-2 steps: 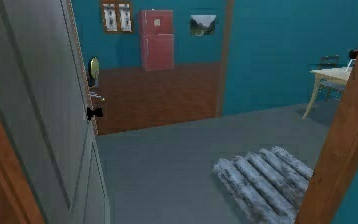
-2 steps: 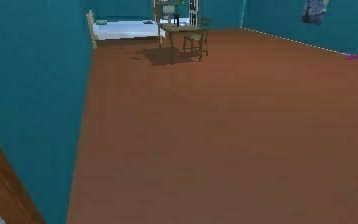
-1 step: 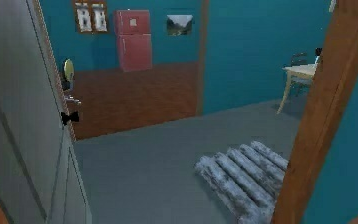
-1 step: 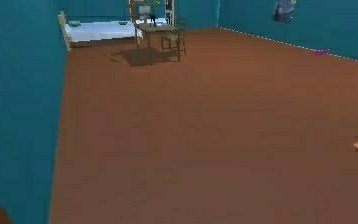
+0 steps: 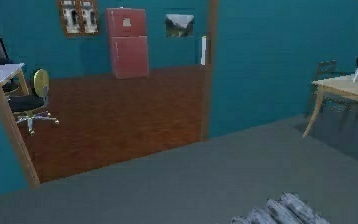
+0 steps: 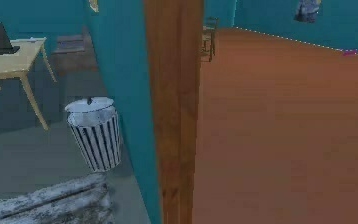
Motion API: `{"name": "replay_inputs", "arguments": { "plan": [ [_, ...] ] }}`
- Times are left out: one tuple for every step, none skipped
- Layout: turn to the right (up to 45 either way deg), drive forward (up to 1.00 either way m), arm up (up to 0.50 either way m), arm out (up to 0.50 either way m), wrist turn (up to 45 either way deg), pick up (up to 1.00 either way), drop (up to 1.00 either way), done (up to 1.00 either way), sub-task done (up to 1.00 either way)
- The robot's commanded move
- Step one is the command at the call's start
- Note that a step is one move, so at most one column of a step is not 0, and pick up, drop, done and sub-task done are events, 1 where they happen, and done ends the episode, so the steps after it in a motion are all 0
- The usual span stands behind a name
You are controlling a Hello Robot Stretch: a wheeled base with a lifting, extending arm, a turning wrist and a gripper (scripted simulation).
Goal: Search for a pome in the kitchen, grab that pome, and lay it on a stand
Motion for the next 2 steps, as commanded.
{"name": "replay_inputs", "arguments": {
  "plan": [
    [-6.0, 0.00, 0.00, 0.00, 0.0, 0.00, 0.00, 0.00, 0.00],
    [0.0, 1.00, 0.00, 0.00, 0.0, 0.00, 0.00, 0.00, 0.00]
  ]
}}
